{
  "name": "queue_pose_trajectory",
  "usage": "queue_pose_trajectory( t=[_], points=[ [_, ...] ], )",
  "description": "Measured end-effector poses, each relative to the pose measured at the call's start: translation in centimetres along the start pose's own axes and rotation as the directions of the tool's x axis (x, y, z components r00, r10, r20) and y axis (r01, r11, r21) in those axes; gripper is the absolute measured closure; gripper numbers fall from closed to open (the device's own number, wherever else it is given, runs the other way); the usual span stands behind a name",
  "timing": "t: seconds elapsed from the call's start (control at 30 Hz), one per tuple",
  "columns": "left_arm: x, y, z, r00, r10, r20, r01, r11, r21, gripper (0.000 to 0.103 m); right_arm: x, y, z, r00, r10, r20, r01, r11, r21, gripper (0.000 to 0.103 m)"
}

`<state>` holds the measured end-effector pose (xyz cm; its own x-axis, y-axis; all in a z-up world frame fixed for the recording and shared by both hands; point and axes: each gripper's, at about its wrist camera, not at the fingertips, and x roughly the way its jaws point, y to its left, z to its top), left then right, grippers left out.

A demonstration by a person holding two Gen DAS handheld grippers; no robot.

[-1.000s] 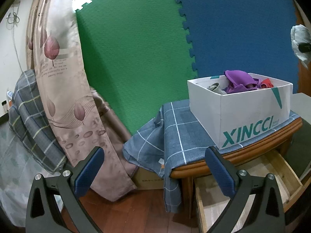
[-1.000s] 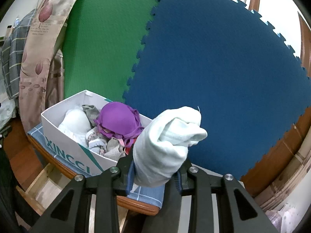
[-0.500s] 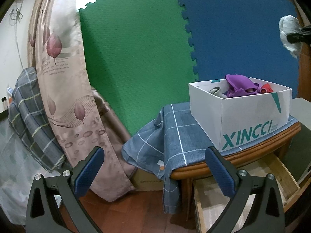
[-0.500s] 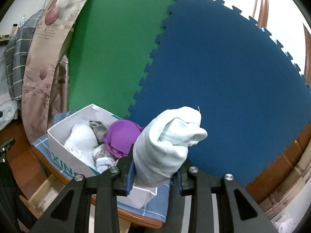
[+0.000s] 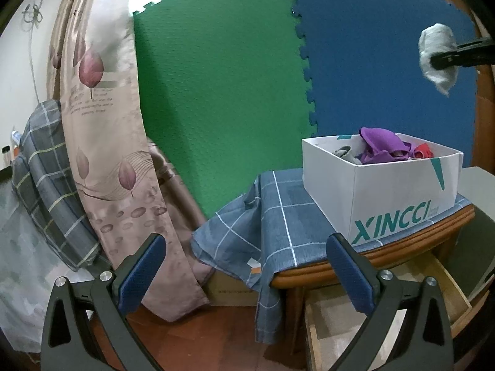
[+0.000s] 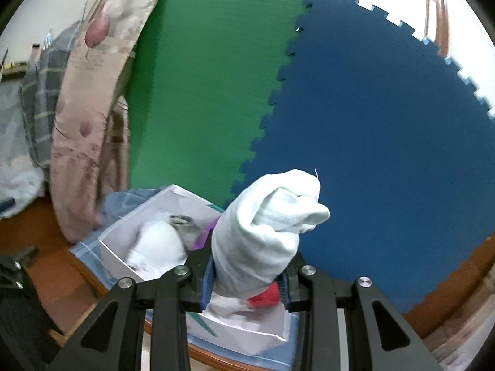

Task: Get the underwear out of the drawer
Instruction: 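Carry the white underwear up over the white box with the right gripper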

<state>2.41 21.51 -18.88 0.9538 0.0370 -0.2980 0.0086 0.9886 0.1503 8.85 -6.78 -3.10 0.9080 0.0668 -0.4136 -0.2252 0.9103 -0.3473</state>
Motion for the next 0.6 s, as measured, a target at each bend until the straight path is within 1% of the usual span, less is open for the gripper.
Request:
queue_pose_trajectory(
  t=[0.13,0.2,0.27,0.33,0.43,0.5,0.6],
  points=[
    [-0.3,0.4,0.0,1.0,-0.004,0.012,0.004,1.0,-0.02,0.0,2.4,0.4,1.1,0.996,0.086,-0.03,-0.085,0.996,0.036,0.07],
    [-0.4,0.6,0.0,1.0,-0.005,0.016,0.005,1.0,-0.028,0.0,3.7,0.4,1.4,0.988,0.148,-0.042,-0.144,0.986,0.08,0.07],
    [-0.4,0.8,-0.1,1.0,-0.007,0.018,0.008,0.999,-0.039,0.0,5.1,0.6,1.8,0.982,0.181,-0.058,-0.174,0.979,0.106,0.07],
    [-0.5,1.2,-0.2,1.0,-0.008,0.021,0.009,0.998,-0.054,0.0,6.4,1.1,2.0,0.971,0.231,-0.066,-0.221,0.967,0.124,0.07],
    [-0.6,1.9,-0.3,1.0,-0.012,0.024,0.014,0.997,-0.081,0.0,8.1,2.4,2.1,0.961,0.26,-0.092,-0.248,0.96,0.128,0.07],
    [-0.7,2.3,-0.3,1.0,-0.014,0.024,0.016,0.995,-0.098,0.0,9.2,3.4,2.1,0.957,0.266,-0.113,-0.252,0.959,0.127,0.07],
    [-0.7,2.8,-0.5,1.0,-0.016,0.024,0.019,0.993,-0.12,0.0,10.8,4.5,1.6,0.945,0.294,-0.145,-0.273,0.951,0.147,0.07]
  ],
)
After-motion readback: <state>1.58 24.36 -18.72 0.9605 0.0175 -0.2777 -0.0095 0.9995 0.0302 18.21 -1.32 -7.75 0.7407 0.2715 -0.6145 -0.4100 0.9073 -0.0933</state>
